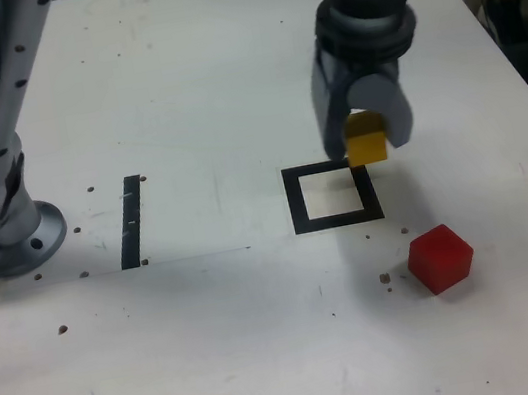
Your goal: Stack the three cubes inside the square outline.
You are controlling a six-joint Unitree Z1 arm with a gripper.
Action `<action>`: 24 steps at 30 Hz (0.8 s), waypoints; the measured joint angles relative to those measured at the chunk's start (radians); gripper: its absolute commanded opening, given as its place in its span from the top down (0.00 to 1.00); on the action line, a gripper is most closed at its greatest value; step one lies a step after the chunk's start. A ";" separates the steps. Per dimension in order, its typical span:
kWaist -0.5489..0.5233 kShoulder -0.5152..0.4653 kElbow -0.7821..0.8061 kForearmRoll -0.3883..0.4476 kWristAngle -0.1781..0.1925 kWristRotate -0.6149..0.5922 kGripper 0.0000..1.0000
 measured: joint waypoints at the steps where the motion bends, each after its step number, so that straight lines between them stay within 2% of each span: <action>1: -0.007 0.014 -0.025 0.007 0.006 0.002 0.83; 4: -0.020 0.064 -0.089 0.039 0.007 0.008 0.83; 9: -0.027 0.132 -0.151 0.058 -0.015 0.009 0.83; 14: -0.028 0.141 -0.151 0.059 -0.017 0.009 0.82; 17: -0.028 0.144 -0.151 0.063 -0.019 0.009 0.78; 20: -0.028 0.148 -0.151 0.073 -0.026 0.012 0.66; 24: -0.028 0.160 -0.151 0.094 -0.051 0.023 0.36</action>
